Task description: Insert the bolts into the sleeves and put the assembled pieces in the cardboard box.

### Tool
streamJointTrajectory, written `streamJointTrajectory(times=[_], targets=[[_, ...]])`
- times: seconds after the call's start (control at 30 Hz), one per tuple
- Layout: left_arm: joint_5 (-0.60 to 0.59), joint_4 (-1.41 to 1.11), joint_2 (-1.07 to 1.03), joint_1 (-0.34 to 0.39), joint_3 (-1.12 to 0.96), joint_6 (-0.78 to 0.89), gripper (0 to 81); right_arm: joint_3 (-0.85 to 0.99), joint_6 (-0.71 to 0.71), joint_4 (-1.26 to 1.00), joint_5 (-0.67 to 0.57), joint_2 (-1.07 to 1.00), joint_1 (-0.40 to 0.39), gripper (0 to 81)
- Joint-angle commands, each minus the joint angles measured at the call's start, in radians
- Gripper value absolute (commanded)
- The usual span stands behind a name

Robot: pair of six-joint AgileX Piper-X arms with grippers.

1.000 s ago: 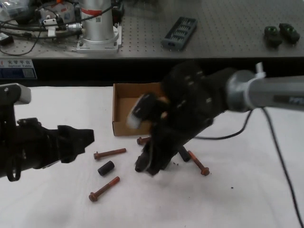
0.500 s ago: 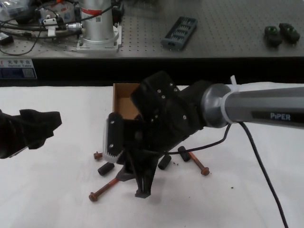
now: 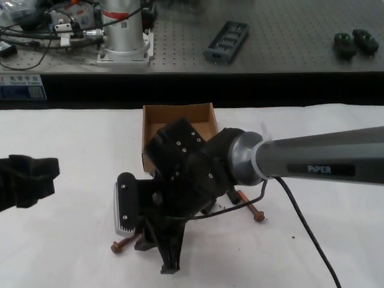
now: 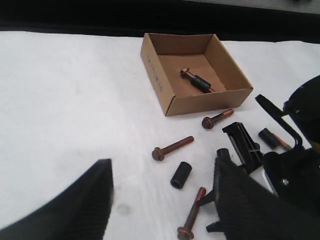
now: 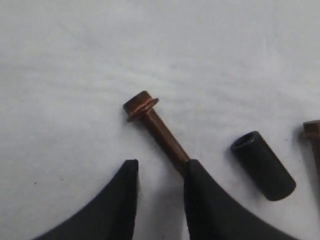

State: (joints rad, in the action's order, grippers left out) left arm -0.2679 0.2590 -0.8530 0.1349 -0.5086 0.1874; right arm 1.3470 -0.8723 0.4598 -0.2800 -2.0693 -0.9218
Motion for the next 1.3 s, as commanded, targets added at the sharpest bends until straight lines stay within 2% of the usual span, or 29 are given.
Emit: streamJointTrajectory(times=[0.0, 0.23, 0.73, 0.93, 1.03, 1.17, 1.2, 1.27], targets=[[0.057, 0.090, 0.043, -0.003, -0.014, -0.084, 43.1, 0.031, -0.036, -0.009, -0.006, -0.012, 0.000, 24.2], [0.065, 0.171, 0.084, -0.003, -0.014, -0.115, 43.1, 0.112, -0.048, -0.001, -0.006, -0.056, 0.002, 29.5], [0.085, 0.207, 0.084, -0.003, -0.014, -0.123, 43.1, 0.132, -0.093, -0.002, -0.008, -0.098, 0.008, 29.5], [0.085, 0.218, 0.084, -0.003, -0.014, -0.127, 43.1, 0.171, -0.008, -0.002, -0.036, -0.098, 0.012, 29.0], [0.085, 0.218, 0.084, -0.003, -0.014, -0.127, 43.1, 0.181, 0.051, -0.002, -0.080, -0.098, 0.012, 20.7], [0.085, 0.218, 0.084, -0.003, -0.014, -0.127, 43.1, 0.181, 0.076, 0.010, -0.081, -0.098, 0.012, 2.9], [0.085, 0.218, 0.084, -0.003, -0.014, -0.127, 43.1, 0.181, 0.076, 0.015, -0.081, -0.098, 0.014, 0.1], [0.085, 0.218, 0.084, -0.003, -0.014, -0.127, 43.1, 0.181, 0.070, 0.029, -0.081, -0.098, 0.017, 0.8]])
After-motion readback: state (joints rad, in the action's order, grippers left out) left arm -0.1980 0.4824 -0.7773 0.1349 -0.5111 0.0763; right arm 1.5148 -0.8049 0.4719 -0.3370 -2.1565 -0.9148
